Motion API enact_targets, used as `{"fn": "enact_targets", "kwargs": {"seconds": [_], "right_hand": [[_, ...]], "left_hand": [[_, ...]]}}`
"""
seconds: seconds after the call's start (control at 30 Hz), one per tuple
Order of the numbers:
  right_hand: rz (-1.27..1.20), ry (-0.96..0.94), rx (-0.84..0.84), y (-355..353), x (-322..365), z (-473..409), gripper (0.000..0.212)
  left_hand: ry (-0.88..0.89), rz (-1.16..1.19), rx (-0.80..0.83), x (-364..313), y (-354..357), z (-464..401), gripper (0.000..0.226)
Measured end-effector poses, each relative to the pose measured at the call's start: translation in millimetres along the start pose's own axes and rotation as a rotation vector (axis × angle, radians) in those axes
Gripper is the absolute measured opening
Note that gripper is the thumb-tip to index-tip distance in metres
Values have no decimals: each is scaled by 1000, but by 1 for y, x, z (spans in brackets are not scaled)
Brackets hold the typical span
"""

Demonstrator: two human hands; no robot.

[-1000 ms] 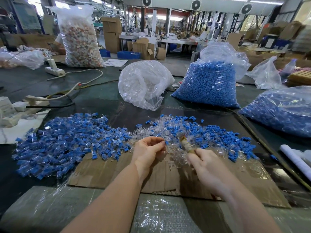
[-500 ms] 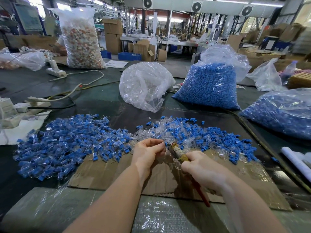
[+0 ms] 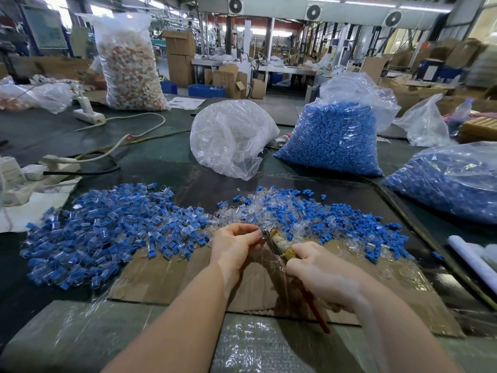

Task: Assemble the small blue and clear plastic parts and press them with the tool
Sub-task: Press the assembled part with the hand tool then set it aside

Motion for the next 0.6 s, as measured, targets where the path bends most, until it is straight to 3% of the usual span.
{"fn": "enact_targets", "kwargs": {"seconds": [0.33,0.5,0.6], "right_hand": [[66,26,-88,5,-6,-13,20],[34,21,-127,9,-12,-18,11],[-6,-25,-149,9,-13,-16,20]], "left_hand": [[22,-3,11,-1,0,2,13],[22,-29,6,-1,0,4,11],[25,-37,3,-3,0,5,10]]}}
Point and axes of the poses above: each hand's wrist, its own z-axis away from the middle knuckle, its own y-axis out of the palm, x = y × z, the point moved 4 cm from there along -z, towards the middle knuckle, and after that the axes turned 9 degrees about x, right-handed, at the moved point
